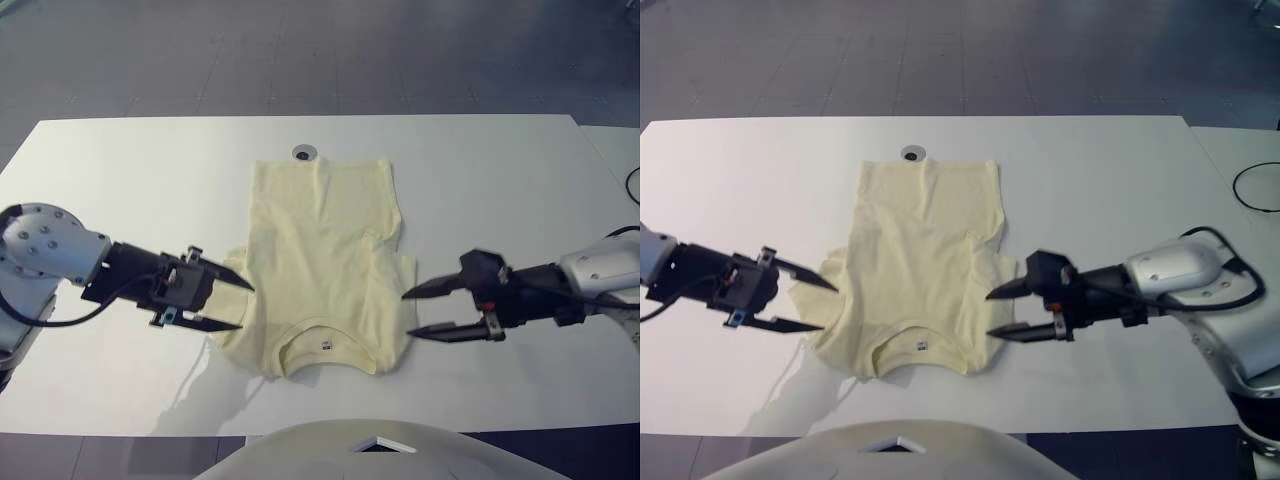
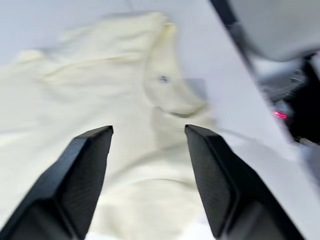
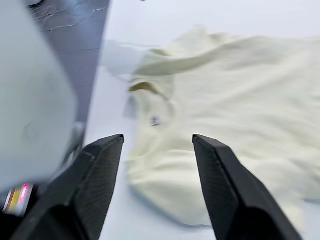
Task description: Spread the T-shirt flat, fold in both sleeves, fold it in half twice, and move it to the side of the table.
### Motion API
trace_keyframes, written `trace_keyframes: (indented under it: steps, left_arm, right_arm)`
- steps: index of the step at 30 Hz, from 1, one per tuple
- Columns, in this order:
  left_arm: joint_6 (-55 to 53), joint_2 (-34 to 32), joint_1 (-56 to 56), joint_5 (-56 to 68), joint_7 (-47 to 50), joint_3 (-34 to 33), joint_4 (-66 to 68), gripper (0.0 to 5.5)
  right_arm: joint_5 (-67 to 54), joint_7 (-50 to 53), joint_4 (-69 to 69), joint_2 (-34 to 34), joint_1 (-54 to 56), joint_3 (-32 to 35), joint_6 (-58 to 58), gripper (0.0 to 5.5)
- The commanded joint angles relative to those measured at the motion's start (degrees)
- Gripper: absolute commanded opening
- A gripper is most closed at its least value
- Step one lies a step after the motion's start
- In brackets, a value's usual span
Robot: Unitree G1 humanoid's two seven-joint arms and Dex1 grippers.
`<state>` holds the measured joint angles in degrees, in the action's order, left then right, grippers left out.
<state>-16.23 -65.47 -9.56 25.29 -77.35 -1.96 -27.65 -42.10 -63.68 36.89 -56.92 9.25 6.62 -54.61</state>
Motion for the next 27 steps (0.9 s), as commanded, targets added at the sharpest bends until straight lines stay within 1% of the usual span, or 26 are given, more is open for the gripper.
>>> trace_keyframes:
  steps: [1,4,5,8,9,12,14,20,25,27]
  left_arm:
    - [-7.29,7.71,-0.55,-5.72,14.86,3.46,-1.37,3.33]
    - [-12.13,12.43,4.70,-5.99,22.54,5.08,-5.92,3.85]
    - [-13.34,13.57,5.65,-6.21,24.50,5.52,-6.94,3.96]
    - [-17.13,16.57,5.37,-6.07,29.19,5.86,-8.15,4.54]
    - [-18.22,17.35,4.41,-6.05,30.37,5.65,-7.55,4.65]
    - [-21.78,18.91,0.63,-5.73,33.68,4.03,-4.29,5.24]
    - [-22.77,18.99,-1.06,-6.15,34.71,3.68,-2.66,5.40]
    - [-24.39,19.50,-3.18,-6.08,35.87,4.10,-1.91,5.40]
    - [-25.31,20.00,-5.28,-6.56,36.55,4.49,-0.68,5.40]
    - [-25.46,20.06,-5.75,-6.75,36.64,4.82,-0.34,5.40]
  right_arm:
    - [0.05,20.20,-11.52,11.67,6.73,5.50,-15.28,3.21]
    - [1.33,30.06,-16.06,19.54,6.08,8.91,-21.27,3.71]
    - [1.24,31.87,-16.51,21.34,5.48,9.34,-22.42,3.82]
    - [1.17,36.00,-18.45,26.58,4.84,10.46,-24.37,4.38]
    - [1.52,37.14,-19.15,27.93,4.66,10.72,-24.27,4.48]
    - [2.49,38.89,-21.05,30.01,3.91,10.11,-23.18,5.04]
    - [2.91,38.81,-21.53,30.19,2.74,8.97,-22.56,5.33]
    - [3.94,38.07,-24.04,31.30,-1.34,5.34,-19.60,5.39]
    - [4.33,38.60,-26.36,33.61,-2.35,4.77,-17.21,5.39]
    - [3.98,38.82,-26.92,34.50,-2.32,4.91,-17.02,5.16]
